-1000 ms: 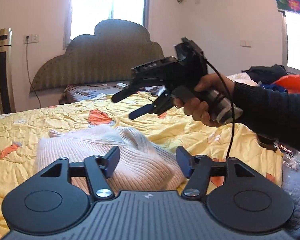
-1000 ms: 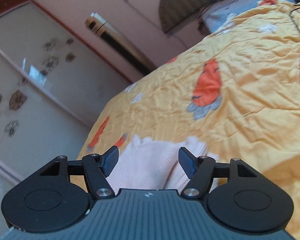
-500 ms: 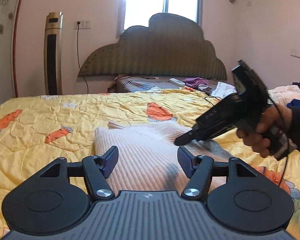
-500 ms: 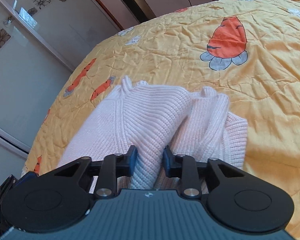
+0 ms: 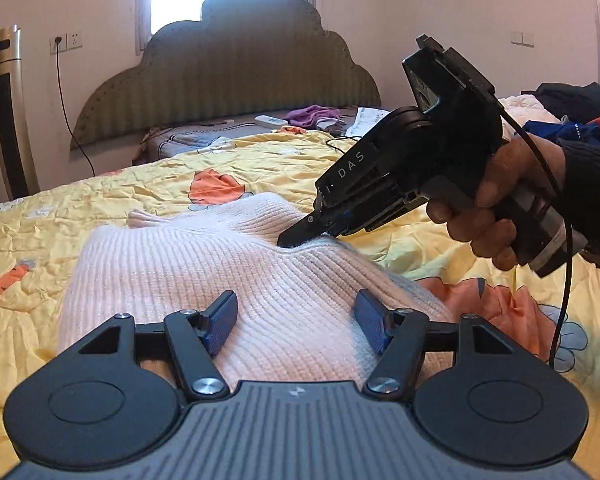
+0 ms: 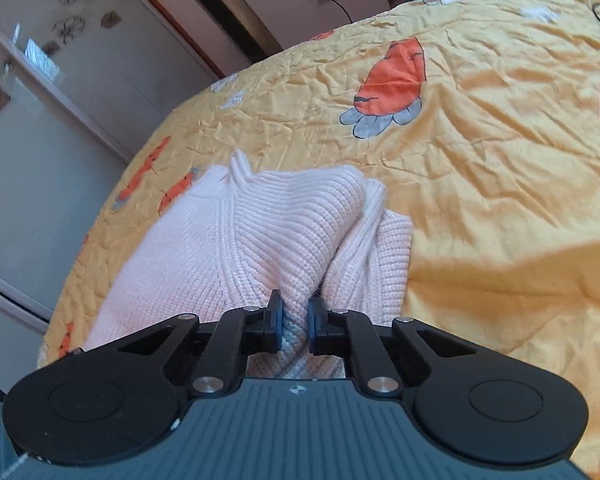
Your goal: Fold small clothes
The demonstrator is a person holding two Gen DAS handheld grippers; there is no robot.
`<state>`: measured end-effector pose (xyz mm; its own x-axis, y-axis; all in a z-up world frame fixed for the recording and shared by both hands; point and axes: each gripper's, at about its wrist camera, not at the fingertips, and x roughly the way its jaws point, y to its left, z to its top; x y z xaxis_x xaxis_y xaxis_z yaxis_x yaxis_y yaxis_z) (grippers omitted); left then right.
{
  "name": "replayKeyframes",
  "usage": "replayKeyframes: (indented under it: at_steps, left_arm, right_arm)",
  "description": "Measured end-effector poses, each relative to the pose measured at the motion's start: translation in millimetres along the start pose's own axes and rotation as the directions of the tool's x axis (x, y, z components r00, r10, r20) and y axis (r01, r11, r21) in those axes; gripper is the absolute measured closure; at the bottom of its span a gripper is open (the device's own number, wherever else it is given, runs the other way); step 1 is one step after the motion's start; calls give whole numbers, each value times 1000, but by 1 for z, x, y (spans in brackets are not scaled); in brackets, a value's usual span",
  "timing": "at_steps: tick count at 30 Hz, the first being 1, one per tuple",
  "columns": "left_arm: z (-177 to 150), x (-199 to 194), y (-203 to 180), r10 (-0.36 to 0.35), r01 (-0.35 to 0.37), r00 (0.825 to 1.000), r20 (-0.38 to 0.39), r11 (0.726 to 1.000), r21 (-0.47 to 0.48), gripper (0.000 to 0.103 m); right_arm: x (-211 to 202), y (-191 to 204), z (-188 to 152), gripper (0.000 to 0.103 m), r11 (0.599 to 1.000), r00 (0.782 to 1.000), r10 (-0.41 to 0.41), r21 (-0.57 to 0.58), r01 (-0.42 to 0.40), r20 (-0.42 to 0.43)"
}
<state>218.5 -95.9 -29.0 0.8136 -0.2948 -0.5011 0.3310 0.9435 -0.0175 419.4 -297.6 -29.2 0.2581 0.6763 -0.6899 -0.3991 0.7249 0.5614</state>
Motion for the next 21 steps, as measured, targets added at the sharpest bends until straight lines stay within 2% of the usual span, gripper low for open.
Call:
replayKeyframes:
  at_steps: [2,4,5,7,8,9,10,11,12,14,15,17,19,21]
  left_arm:
    - [7,-8,8,-32,31,999,-13,998,-61,39]
    - [13,-28,27,-50,54,998,25,983,-174,39]
    - [14,-43,38,-35,48,997,62,973,-224,38]
    - [14,-67,64,16,23,992,126,954,-300,37]
    - [13,-76,81,46,4,989,138,940,-342,31]
    - [13,-78,99,69,-13,989,131,922,-387,28]
    - [12,-75,121,84,-28,991,107,896,-443,27]
    - [9,-68,141,92,-44,993,68,860,-508,27]
    - [6,-58,161,79,-52,997,22,813,-581,27]
    - [-3,-33,194,-29,19,1000,-3,713,-701,27]
    - [-8,-22,203,-60,31,998,-13,671,-740,28]
    - [-12,1,210,-161,65,986,-46,619,-783,28]
    - [-15,22,208,-296,162,955,-16,567,-807,28]
    - [-16,40,203,-319,130,945,-69,562,-817,27]
  right_arm:
    - [1,2,-6,90,1000,999,-2,7,1,32]
    - [0,6,-10,78,1000,998,-18,3,17,56]
    - [-2,7,-12,74,1000,998,-9,7,8,65]
    - [-13,10,-14,59,999,996,-1,46,-3,87]
    - [-23,12,-14,53,997,994,21,67,-28,107]
    - [-33,12,-14,33,996,990,48,75,-58,133]
    - [-43,12,-14,8,995,985,55,74,-68,164]
    - [-52,10,-14,0,996,978,41,63,-55,206]
    - [-56,7,-15,2,998,972,21,50,-33,232]
    - [-51,-3,-11,4,998,980,-33,66,21,195]
    - [-43,-12,-8,8,994,984,-59,102,42,166]
    - [-25,-24,-6,14,987,993,-52,156,34,110]
    - [-8,-30,-7,15,979,998,-23,204,10,64]
    - [7,-31,-9,14,971,999,29,237,-35,26]
